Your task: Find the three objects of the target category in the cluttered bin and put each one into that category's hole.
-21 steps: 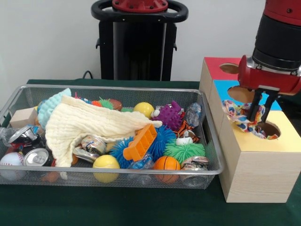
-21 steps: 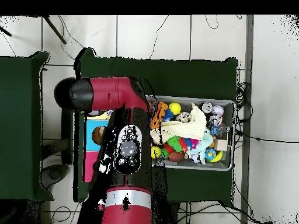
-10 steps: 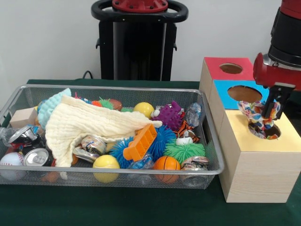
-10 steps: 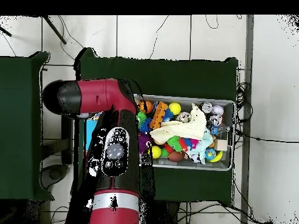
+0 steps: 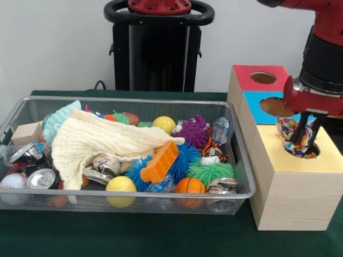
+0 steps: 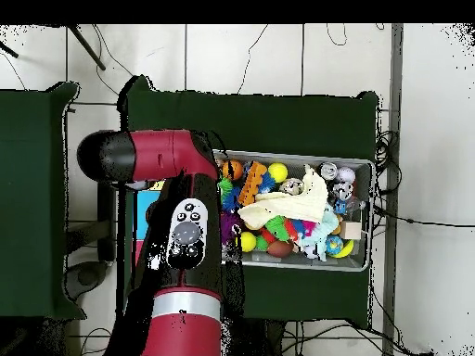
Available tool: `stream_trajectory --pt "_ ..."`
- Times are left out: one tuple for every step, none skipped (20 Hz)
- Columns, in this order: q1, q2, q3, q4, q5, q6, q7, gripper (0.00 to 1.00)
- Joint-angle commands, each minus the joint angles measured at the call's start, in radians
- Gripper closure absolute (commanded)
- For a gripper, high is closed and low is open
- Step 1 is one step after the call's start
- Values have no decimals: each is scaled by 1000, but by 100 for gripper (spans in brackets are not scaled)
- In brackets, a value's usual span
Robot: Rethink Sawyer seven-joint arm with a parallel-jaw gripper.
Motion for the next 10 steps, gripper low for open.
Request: stream_trajectory --pt "-40 75 48 47 20 -81 185 100" --pt "-37 85 43 38 19 -80 190 100" --pt "-34 95 38 29 18 -80 194 100" --pt "-30 99 35 40 17 -96 201 100" --pt "-28 110 35 37 17 -111 206 100" --pt "-26 112 37 46 18 -127 208 100" --pt "-26 119 38 38 21 -129 209 100" --pt "-26 126 39 30 24 -131 209 100" --pt "-24 138 38 17 24 -135 211 100" --pt "-25 153 39 9 23 -150 210 100"
